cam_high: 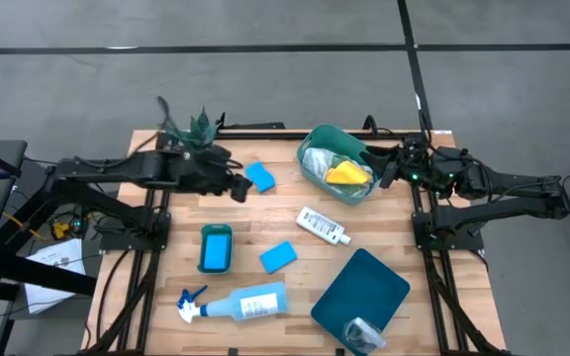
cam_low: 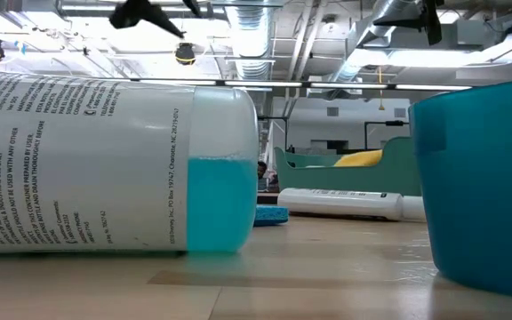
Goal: Pick & Place Kitchen Items
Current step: Put the blue sponge into the small green bin
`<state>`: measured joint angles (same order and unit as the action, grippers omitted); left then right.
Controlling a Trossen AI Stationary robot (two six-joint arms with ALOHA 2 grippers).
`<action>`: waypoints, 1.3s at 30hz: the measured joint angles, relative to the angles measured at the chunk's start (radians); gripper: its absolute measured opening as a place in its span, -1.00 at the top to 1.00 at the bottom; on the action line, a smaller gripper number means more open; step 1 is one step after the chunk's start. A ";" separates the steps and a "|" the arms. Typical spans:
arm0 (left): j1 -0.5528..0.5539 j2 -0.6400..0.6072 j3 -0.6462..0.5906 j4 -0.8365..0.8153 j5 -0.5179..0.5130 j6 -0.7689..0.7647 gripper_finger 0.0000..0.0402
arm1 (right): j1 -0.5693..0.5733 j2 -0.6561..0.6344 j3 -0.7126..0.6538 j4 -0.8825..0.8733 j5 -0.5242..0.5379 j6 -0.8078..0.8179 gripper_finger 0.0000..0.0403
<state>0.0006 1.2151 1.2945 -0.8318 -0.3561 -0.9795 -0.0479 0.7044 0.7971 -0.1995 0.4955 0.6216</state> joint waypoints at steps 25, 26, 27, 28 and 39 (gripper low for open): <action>-0.043 0.518 0.000 -0.014 -0.419 -0.876 -0.04 | 0.048 -0.035 0.000 -0.009 0.002 0.001 0.03; -0.040 0.539 -0.001 -0.032 -0.414 -0.923 -0.04 | 0.048 -0.042 0.000 -0.013 -0.001 0.000 0.03; -0.035 0.557 -0.001 -0.049 -0.406 -0.966 -0.04 | 0.048 -0.050 0.000 -0.014 -0.004 0.000 0.03; -0.030 0.572 -0.001 -0.059 -0.399 -1.004 -0.04 | 0.048 -0.055 0.000 -0.012 -0.011 0.000 0.03; 0.134 0.627 -0.014 -0.019 -0.254 -1.038 -0.04 | 0.048 -0.120 0.000 -0.064 -0.022 0.007 0.03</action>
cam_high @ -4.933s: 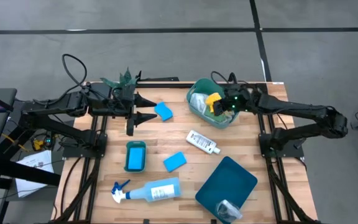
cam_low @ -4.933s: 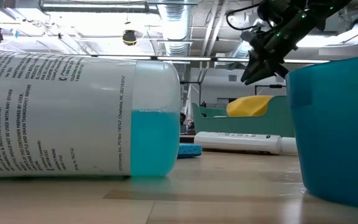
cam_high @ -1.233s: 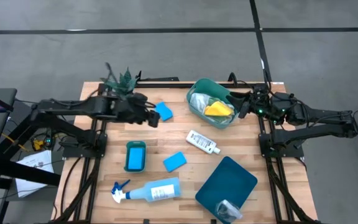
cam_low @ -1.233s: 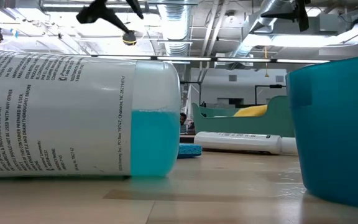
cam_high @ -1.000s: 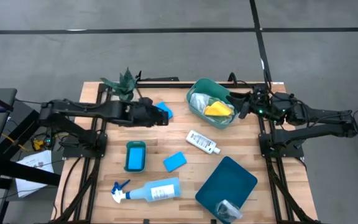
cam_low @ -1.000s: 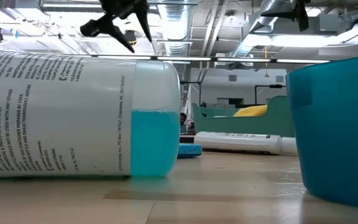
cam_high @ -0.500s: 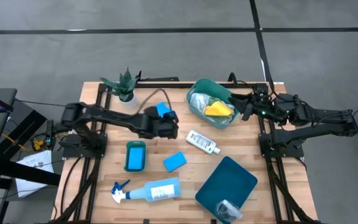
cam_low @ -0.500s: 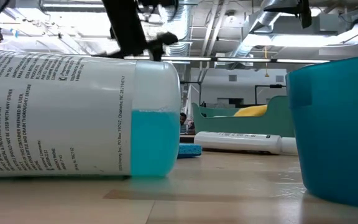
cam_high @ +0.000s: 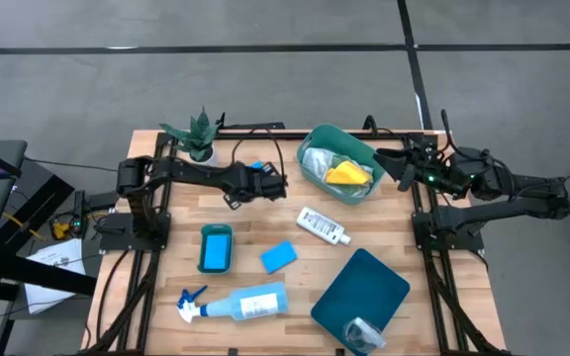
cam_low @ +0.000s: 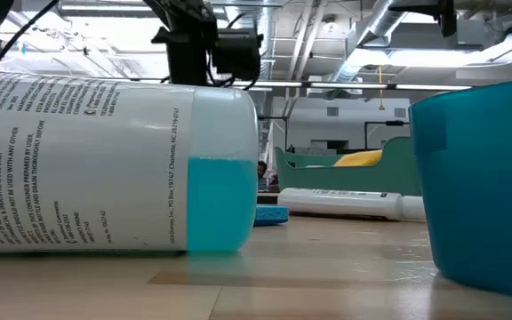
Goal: Pick & Place Kitchen Items
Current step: Put the blue sponge into the small green bin
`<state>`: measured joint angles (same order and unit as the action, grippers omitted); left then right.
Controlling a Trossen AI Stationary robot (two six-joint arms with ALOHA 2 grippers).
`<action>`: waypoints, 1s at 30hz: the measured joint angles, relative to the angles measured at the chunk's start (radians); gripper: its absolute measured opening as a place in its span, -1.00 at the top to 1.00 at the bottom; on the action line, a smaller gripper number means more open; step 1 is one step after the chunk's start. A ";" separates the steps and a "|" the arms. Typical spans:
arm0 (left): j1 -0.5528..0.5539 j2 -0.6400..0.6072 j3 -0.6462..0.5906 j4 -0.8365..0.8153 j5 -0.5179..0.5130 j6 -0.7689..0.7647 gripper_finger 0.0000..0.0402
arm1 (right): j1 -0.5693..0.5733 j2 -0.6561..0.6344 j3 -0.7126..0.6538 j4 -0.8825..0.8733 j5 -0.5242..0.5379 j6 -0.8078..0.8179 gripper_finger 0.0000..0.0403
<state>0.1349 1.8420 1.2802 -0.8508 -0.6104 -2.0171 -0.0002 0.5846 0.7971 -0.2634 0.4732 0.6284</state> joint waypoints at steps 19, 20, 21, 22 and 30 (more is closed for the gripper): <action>0.089 -0.003 -0.201 0.330 0.058 -0.030 0.10 | 0.000 -0.010 0.000 -0.014 0.002 0.000 0.03; 0.089 -0.003 -0.206 0.345 0.046 -0.031 0.11 | 0.000 -0.010 0.000 -0.015 0.002 0.001 0.03; 0.091 -0.003 -0.211 0.362 0.038 -0.033 0.13 | 0.000 -0.010 0.000 -0.019 0.002 0.001 0.03; 0.095 -0.003 -0.214 0.372 0.035 -0.033 0.14 | 0.000 -0.010 0.000 -0.021 0.003 0.000 0.03; 0.127 0.003 -0.216 0.399 0.034 -0.031 0.19 | 0.000 -0.010 0.000 -0.021 0.003 0.001 0.03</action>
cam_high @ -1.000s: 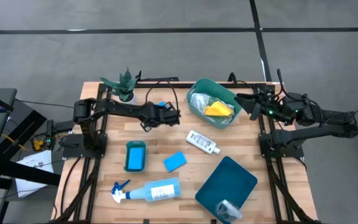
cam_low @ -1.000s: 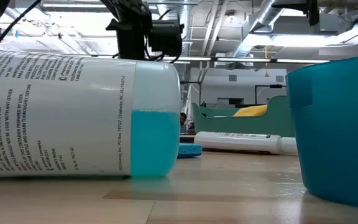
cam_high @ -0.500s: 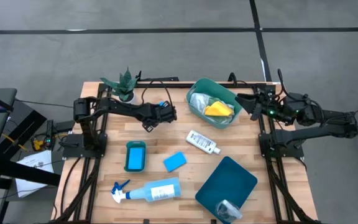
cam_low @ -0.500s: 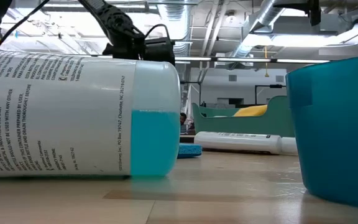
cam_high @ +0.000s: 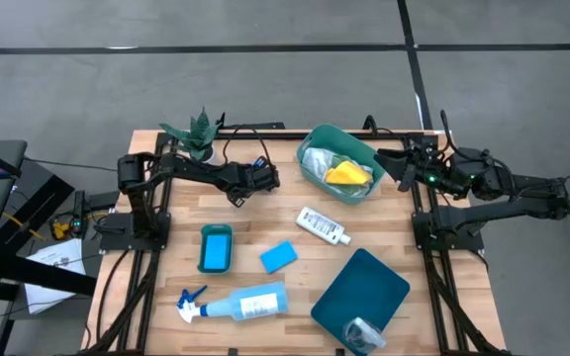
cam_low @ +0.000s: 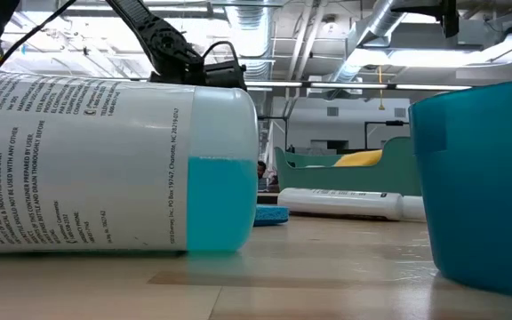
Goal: Pick & Place Kitchen Items
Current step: Put the blue sponge into the small green bin
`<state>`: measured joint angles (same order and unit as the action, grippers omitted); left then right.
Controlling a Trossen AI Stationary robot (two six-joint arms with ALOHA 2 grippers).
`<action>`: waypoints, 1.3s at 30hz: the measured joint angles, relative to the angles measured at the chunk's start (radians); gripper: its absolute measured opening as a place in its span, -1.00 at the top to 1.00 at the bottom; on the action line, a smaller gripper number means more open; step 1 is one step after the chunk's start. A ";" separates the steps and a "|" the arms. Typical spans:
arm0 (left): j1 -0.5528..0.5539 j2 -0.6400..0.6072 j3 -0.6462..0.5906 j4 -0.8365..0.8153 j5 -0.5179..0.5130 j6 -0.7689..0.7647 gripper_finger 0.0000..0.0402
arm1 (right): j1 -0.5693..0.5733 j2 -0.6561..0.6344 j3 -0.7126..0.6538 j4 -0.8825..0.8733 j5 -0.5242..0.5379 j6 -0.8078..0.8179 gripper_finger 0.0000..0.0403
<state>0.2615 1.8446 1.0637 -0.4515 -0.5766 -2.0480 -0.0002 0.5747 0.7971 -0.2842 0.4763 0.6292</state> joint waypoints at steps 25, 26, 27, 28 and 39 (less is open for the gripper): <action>0.026 0.031 0.001 0.010 0.043 0.048 0.23 | 0.000 0.000 0.000 0.000 -0.003 0.000 0.03; 0.028 0.037 0.002 0.016 0.048 0.047 0.23 | 0.000 0.000 0.000 0.000 -0.003 0.000 0.03; 0.030 0.044 0.001 0.008 0.051 0.046 0.23 | 0.000 0.000 0.000 0.000 -0.003 0.000 0.03; 0.030 0.052 0.001 0.013 0.045 0.046 0.23 | 0.000 0.000 0.000 0.000 -0.003 0.000 0.03; 0.024 0.071 0.003 0.017 0.037 0.027 0.36 | 0.000 0.000 0.000 -0.041 -0.003 0.026 0.03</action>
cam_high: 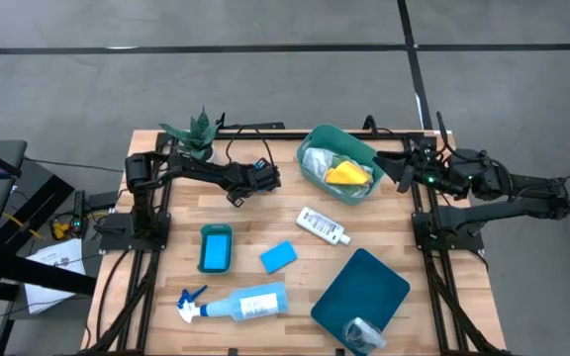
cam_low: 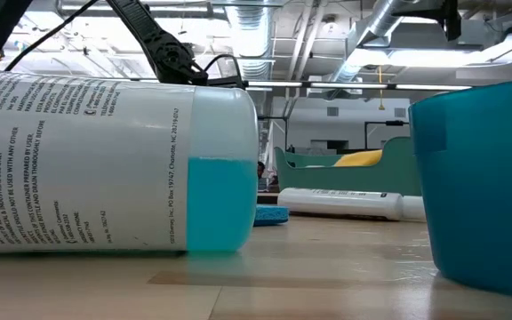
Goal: Pick & Place Kitchen Items
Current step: Put the blue sponge into the small green bin
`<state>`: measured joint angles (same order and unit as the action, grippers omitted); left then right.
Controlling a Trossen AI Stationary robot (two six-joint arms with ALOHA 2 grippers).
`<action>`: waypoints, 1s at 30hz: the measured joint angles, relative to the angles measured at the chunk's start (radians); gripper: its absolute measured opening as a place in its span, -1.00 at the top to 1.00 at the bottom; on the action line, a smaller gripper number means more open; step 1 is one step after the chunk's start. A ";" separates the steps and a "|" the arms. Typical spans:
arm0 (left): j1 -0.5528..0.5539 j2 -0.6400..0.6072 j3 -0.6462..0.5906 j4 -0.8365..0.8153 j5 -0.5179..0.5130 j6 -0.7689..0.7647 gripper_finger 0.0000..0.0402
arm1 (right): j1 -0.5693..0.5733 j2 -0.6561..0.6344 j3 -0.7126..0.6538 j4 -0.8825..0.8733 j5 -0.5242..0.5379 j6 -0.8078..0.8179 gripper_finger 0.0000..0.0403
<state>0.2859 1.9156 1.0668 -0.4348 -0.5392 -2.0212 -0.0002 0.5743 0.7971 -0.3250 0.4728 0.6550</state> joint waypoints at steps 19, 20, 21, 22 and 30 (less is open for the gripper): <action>-0.047 -0.029 -0.005 0.056 0.035 0.251 0.99 | 0.000 0.000 0.000 -0.004 0.001 0.001 0.03; -0.052 -0.043 -0.005 0.053 0.034 0.281 0.99 | 0.000 0.000 0.000 -0.004 0.002 0.001 0.03; -0.056 -0.058 -0.005 0.054 0.032 0.309 0.99 | 0.000 0.000 0.000 -0.004 0.004 0.001 0.03; -0.062 -0.073 -0.005 0.054 0.029 0.338 0.99 | 0.000 0.000 0.000 -0.004 0.004 0.001 0.03; -0.099 -0.214 -0.004 -0.009 -0.003 0.477 0.99 | 0.000 0.000 0.000 -0.004 0.026 0.001 0.03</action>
<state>0.1867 1.7013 1.0630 -0.4442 -0.5419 -1.5446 -0.0002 0.5747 0.7971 -0.3286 0.4991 0.6559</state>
